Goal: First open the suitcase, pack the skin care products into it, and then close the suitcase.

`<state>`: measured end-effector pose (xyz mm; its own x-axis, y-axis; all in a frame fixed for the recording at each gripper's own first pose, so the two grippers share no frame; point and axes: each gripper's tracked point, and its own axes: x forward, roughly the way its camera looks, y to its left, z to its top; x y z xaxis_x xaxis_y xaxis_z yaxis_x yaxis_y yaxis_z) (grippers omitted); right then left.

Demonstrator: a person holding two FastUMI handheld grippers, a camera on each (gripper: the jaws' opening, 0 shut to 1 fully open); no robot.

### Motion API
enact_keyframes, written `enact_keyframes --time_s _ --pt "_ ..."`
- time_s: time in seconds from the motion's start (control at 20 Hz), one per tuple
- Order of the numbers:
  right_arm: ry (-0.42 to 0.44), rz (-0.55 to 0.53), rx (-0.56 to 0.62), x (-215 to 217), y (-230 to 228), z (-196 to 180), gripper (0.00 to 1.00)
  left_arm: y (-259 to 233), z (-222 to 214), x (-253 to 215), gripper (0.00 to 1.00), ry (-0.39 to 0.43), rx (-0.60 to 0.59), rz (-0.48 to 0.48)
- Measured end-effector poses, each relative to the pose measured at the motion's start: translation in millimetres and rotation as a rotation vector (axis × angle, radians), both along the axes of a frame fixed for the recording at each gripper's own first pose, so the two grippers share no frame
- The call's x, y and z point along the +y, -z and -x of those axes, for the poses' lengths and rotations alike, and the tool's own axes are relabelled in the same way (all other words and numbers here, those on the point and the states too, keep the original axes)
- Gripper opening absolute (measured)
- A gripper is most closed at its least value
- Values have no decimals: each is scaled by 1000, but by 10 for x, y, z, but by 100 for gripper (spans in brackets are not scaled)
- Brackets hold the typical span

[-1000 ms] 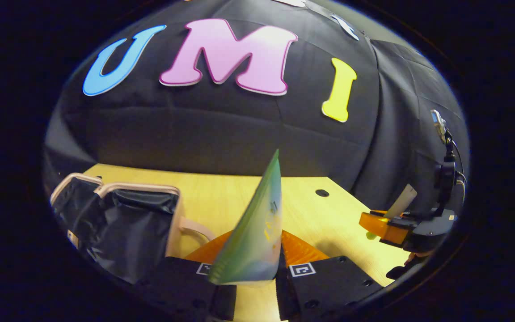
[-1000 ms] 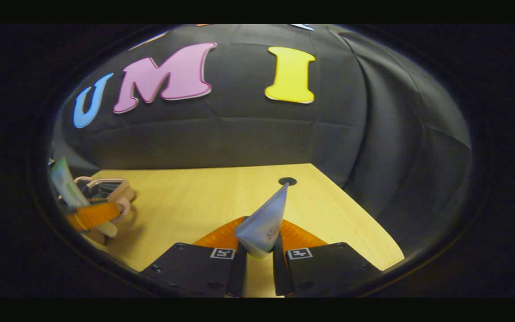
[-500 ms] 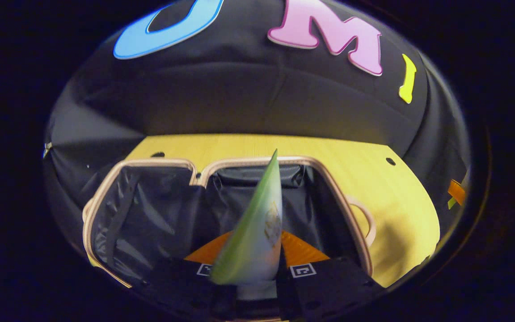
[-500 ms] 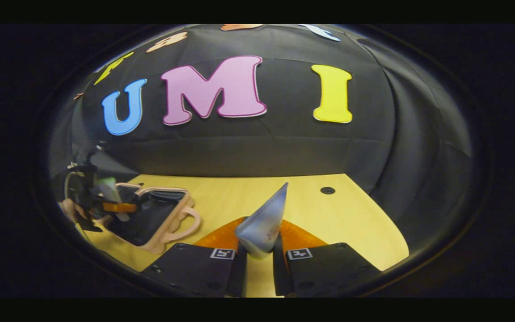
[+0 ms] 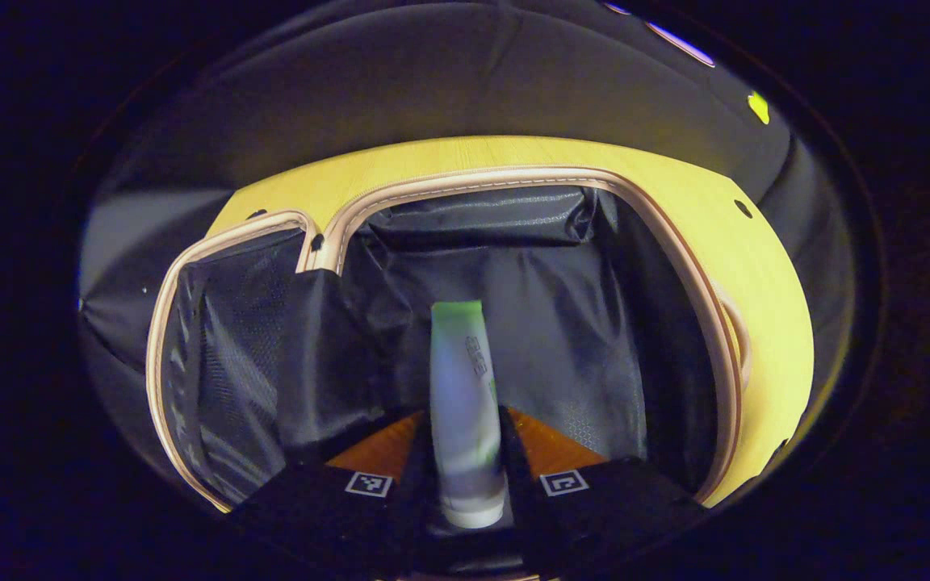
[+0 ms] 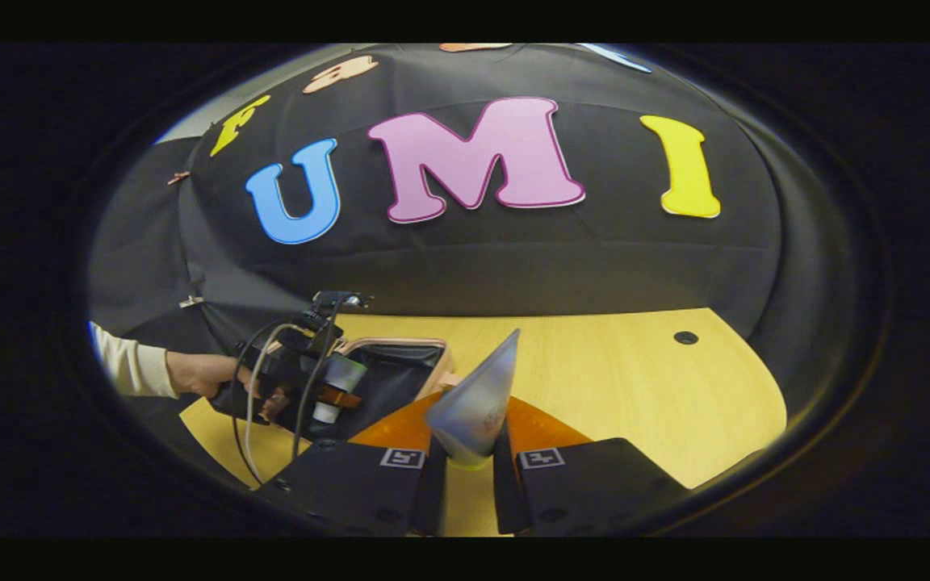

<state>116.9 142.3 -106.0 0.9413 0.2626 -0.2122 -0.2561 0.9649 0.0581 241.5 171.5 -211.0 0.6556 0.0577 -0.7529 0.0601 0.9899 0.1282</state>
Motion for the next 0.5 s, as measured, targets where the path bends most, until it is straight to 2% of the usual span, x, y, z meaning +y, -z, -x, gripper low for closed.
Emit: enact_keyframes --time_s 0.05,0.1,0.15,0.2,0.25,0.35,0.45,0.5 --pt "-8 9 9 33 31 -24 21 -62 -23 21 56 -12 -47 7" --pt "-13 24 15 52 57 -52 27 -210 -25 -34 70 -27 -110 51" --pt "-16 37 21 72 94 -87 27 -372 -24 -87 78 -43 -192 106" --pt "-18 43 25 106 151 -139 27 -567 28 -140 91 -50 -280 170" --pt "-23 52 42 173 248 -194 27 -764 70 -171 96 -59 -368 230" --pt "-55 63 105 409 518 -263 27 -1170 378 -53 98 -93 -520 290" --pt "-85 70 138 699 651 -384 27 -1491 694 195 98 -121 -624 295" --pt "-102 73 146 857 683 -416 27 -1597 899 318 98 -109 -650 282"
